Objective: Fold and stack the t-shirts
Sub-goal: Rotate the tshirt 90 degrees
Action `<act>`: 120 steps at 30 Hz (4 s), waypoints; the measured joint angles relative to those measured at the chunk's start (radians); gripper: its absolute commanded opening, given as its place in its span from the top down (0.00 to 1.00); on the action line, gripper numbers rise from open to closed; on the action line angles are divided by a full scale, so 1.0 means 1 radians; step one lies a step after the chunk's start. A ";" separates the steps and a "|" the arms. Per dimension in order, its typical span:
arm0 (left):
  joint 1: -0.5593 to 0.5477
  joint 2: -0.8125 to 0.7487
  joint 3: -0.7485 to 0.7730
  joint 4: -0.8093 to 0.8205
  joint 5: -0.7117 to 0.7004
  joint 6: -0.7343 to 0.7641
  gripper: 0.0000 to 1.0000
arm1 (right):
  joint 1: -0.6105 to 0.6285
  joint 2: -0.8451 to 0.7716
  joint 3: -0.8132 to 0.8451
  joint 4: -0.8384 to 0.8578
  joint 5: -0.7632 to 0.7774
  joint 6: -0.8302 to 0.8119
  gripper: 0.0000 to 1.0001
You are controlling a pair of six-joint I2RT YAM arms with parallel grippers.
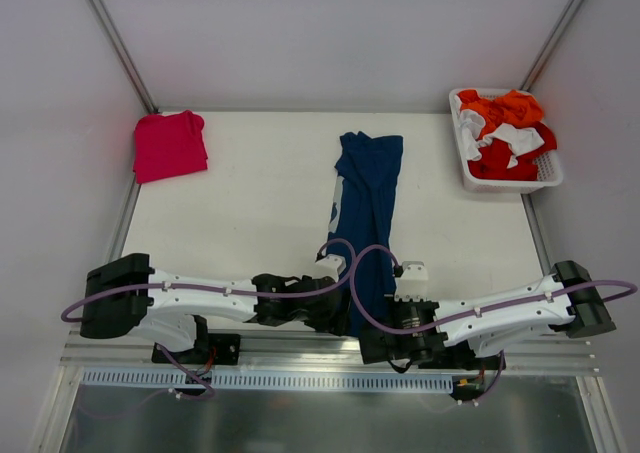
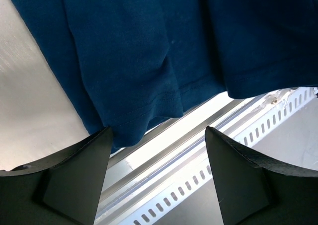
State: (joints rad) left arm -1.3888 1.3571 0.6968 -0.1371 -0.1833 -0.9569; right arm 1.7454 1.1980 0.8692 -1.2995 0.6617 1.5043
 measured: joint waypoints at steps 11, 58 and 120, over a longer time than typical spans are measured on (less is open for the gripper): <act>0.000 0.018 0.000 0.007 0.012 -0.008 0.97 | 0.000 0.000 0.000 0.000 0.000 0.000 0.99; -0.103 0.337 0.279 0.142 0.199 0.061 1.00 | 0.001 -0.006 0.000 -0.019 -0.007 0.060 0.99; -0.124 -0.640 0.018 0.023 -0.404 0.406 0.06 | -0.074 0.271 0.146 0.114 0.027 -0.287 0.99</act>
State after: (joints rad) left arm -1.5127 0.7166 0.7147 -0.1146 -0.5873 -0.5507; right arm 1.6714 1.4693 1.0157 -1.1851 0.6891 1.2175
